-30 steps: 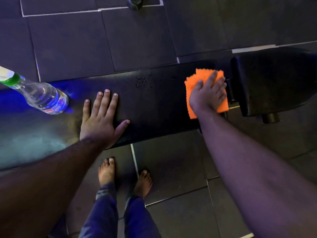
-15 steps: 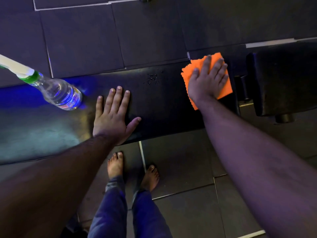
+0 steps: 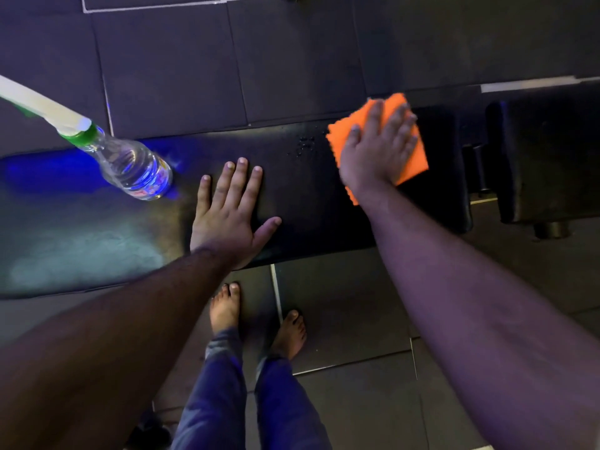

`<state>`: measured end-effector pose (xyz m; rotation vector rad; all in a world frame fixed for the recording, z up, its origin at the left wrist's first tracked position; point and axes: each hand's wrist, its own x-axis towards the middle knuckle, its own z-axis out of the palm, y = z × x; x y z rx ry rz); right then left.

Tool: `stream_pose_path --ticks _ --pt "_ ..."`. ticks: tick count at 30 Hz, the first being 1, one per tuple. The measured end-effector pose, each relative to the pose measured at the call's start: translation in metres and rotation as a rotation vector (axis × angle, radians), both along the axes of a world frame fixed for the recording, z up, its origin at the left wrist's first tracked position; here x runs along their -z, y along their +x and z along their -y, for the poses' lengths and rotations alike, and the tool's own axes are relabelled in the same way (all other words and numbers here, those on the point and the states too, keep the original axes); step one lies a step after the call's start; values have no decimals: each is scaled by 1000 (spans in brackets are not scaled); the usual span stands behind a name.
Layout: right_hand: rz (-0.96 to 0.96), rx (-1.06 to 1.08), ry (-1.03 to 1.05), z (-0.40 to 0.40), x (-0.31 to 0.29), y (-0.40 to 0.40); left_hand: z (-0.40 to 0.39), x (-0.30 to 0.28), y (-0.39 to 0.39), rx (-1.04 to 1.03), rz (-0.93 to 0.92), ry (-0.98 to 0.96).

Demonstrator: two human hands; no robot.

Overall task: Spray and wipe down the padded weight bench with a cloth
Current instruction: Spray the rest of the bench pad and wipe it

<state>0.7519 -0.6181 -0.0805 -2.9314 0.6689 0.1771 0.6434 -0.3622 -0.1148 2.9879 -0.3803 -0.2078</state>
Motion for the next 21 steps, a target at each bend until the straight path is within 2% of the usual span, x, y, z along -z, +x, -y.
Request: stream_pose_path --ticks 3,4,7,10,11,13,14,16,19,21 --pt "12 -475 -17 -46 -2 -40 0 -3 1 -5 -9 -12" --pt "26 -554 -10 -47 -2 -59 -1 -5 1 -3 -10 -20" --pt "13 -469 -10 -14 -3 -91 -4 -9 2 14 -29 -47" --pt "-36 -302 -35 -2 -5 -78 -5 -10 4 12 -68 -96" --pt "-34 -241 -26 -11 -6 -65 -7 -10 5 3 -80 -153" --pt "-13 -186 12 -44 -5 -35 -11 -11 6 -49 -82 -402" --pt "-8 -235 28 -64 -4 -25 -14 -13 7 -94 -52 -561" --pt "-15 -462 46 -104 -2 -30 -20 -19 8 -202 78 -789" --pt "-19 -778 54 -132 -4 -105 -30 -36 7 -266 181 -922" --pt "-2 -877 88 -109 -4 -159 -38 -46 -4 -178 175 -905"
